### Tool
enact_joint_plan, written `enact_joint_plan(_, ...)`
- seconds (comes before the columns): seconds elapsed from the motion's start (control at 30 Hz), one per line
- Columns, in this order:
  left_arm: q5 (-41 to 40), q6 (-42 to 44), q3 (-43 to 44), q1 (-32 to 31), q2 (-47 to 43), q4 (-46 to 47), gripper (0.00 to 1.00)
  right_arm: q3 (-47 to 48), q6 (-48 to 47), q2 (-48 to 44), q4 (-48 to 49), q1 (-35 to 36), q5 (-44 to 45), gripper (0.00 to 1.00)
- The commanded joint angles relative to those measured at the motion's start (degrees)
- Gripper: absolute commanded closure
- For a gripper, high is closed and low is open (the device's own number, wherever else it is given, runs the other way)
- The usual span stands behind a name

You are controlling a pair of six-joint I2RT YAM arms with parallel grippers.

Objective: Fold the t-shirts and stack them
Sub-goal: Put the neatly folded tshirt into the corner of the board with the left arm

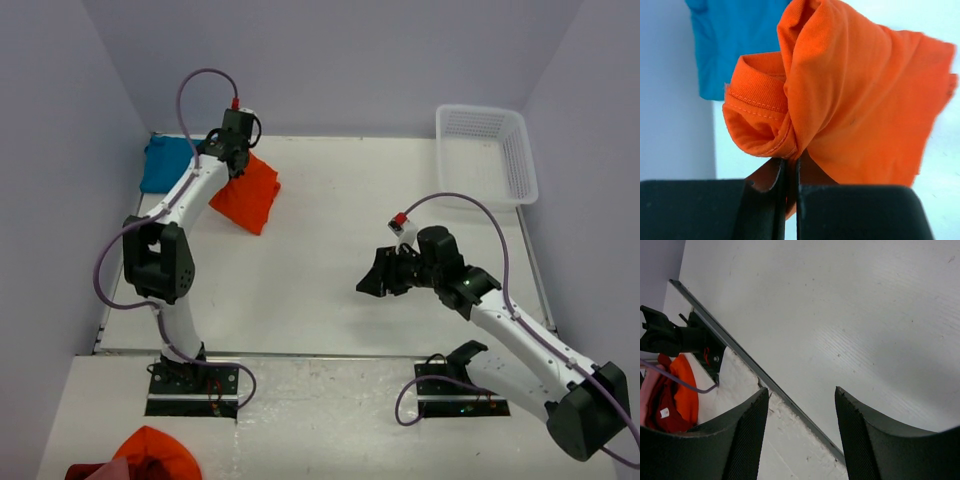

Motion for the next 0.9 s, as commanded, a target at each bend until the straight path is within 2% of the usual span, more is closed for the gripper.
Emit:
enact_joint_plan(0.0,-0.9,7.5,4.8,1.6,0.6,6.5,1.00,-0.1,0.1,0.9,0.2,0.2,-2.4,0.43)
enact_joint_plan(0.33,1.0,13.5,22.1,3.4,12.7,8.4,1.00,0.4,-0.7,6.7,1.5,0.2,-2.8,0.44)
enact_joint_plan(0.43,1.0,14.1,24.9,4.2,14.6,9.1,1.00,-0.2,-0.5,7.7,1.8,0.2,-2.9,0.44)
enact_joint_plan(0.87,2.2,13.8,28.8,8.5,15.3,10.8,1.00,-1.7,0.5,8.9,2.1,0.3,-2.5,0.44)
